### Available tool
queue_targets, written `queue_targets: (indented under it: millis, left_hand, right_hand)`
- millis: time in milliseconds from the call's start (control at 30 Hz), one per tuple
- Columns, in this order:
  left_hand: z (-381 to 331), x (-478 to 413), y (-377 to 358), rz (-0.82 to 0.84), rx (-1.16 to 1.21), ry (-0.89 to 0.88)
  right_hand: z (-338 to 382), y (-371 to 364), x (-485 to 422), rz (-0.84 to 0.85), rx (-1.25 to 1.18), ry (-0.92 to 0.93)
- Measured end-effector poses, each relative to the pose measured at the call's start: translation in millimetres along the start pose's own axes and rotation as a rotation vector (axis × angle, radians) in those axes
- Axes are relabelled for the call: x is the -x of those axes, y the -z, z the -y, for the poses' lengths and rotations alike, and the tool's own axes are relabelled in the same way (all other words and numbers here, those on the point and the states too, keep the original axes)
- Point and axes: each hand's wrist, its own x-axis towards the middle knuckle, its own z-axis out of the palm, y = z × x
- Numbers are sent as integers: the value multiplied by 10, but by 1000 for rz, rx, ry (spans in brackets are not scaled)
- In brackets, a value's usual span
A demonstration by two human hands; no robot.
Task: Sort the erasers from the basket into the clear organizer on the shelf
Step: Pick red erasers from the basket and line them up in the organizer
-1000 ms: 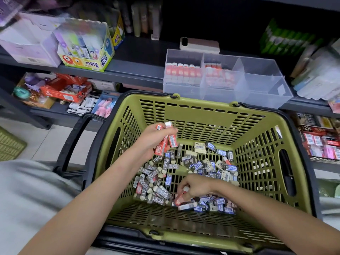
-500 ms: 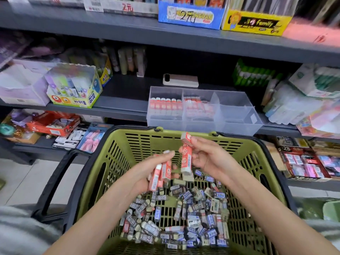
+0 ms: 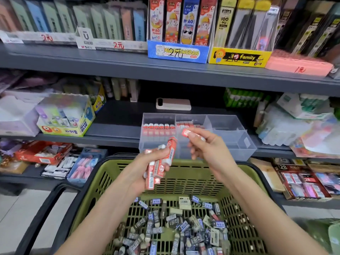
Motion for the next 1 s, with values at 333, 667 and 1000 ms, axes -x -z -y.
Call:
queue_targets:
  millis: [333,667,1000]
  left_hand:
    - [-701,-272,464,-214,-34,-254]
    - [-700,-497,699,-265,42,-239]
    - [-666,-539,780,-282,38,-260]
  right_hand:
    - [158,-238,-1084,95,380,42]
    - [-170,-822,-1597,160,657,-14]
    - [-294,-935,-1648,38,612,-155]
